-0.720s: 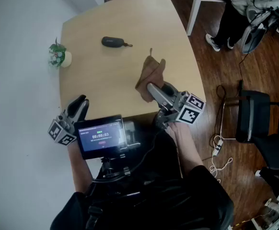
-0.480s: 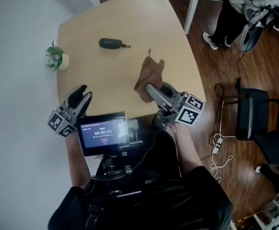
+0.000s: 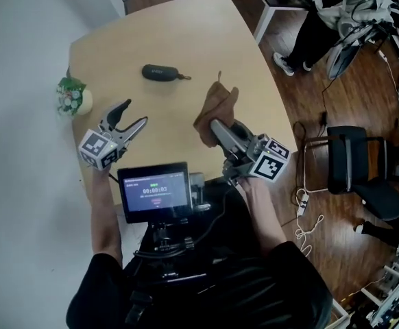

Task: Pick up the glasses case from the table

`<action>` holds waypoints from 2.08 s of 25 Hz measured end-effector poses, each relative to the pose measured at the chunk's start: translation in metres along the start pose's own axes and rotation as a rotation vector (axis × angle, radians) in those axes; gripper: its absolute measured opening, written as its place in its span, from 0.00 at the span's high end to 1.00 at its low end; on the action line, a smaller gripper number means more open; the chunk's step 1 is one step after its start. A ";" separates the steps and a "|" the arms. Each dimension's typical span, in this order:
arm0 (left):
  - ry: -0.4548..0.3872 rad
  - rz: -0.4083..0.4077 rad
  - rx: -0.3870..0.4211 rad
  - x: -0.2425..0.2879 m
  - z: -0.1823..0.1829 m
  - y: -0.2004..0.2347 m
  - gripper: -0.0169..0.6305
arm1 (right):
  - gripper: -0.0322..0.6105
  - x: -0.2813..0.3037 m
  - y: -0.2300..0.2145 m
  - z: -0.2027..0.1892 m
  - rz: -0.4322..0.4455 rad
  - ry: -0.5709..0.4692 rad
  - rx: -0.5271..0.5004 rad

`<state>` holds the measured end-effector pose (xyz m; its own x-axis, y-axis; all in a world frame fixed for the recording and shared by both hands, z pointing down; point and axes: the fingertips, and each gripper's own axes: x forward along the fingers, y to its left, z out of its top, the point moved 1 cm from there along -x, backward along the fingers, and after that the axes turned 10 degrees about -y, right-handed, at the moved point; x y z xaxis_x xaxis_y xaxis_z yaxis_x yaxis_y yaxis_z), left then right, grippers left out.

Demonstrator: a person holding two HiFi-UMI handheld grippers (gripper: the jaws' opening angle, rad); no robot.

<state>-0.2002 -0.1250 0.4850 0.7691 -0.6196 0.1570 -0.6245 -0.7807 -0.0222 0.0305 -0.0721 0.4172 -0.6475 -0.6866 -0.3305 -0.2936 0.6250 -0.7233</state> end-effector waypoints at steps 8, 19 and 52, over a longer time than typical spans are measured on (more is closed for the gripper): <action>0.226 -0.102 0.133 0.048 -0.084 0.065 0.39 | 0.83 0.022 0.010 -0.037 -0.088 0.030 -0.021; 0.561 -0.278 0.357 0.150 -0.161 0.138 0.36 | 0.83 0.016 -0.028 -0.016 -0.129 0.038 -0.017; 0.432 -0.239 -0.142 0.179 -0.142 0.100 0.37 | 0.84 0.022 -0.065 0.017 -0.098 -0.001 0.006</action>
<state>-0.1440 -0.3024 0.6513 0.7850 -0.3117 0.5354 -0.4735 -0.8591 0.1942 0.0473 -0.1336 0.4464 -0.6155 -0.7446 -0.2583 -0.3513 0.5526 -0.7558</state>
